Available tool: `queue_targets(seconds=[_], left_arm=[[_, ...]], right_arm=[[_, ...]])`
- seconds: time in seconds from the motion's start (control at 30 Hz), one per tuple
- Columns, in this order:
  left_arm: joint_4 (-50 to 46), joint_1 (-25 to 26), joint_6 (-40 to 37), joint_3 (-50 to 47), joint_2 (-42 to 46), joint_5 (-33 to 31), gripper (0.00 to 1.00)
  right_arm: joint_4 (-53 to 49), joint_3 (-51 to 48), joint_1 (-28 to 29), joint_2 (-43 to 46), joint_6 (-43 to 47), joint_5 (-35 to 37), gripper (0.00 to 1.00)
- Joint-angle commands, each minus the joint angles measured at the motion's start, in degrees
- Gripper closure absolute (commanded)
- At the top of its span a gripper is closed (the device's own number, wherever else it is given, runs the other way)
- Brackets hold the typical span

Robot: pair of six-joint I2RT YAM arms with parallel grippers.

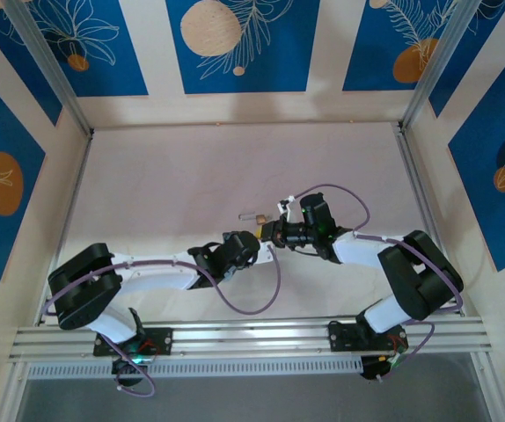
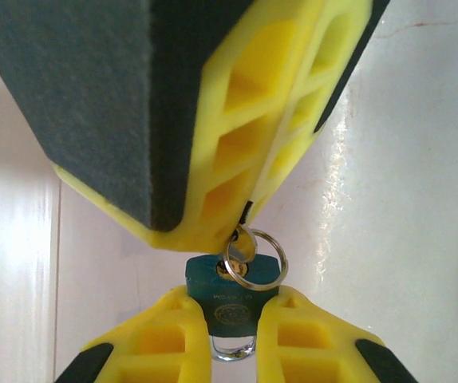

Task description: Unlock with the key

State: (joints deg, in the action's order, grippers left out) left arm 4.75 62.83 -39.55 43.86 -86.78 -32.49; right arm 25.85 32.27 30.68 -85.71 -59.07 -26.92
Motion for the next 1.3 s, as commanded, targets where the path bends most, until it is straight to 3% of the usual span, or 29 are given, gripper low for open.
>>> queue_targets(seconds=[0.0, 0.47, 1.27], left_arm=[[12.4, 2.5, -0.1, 2.2, 0.6, 4.5, 0.97], [4.1, 2.4, 4.0, 3.9, -0.1, 8.7, 0.97], [-6.9, -0.4, 11.8, 8.4, 0.1, 21.2, 0.96]], right_arm=[[-1.7, 1.8, 2.3, 0.6, 0.0, -5.3, 0.96], [-12.6, 2.1, -1.0, 5.7, 7.4, -2.4, 0.77], [-12.2, 0.6, -2.1, 6.9, 14.0, -4.3, 0.69]])
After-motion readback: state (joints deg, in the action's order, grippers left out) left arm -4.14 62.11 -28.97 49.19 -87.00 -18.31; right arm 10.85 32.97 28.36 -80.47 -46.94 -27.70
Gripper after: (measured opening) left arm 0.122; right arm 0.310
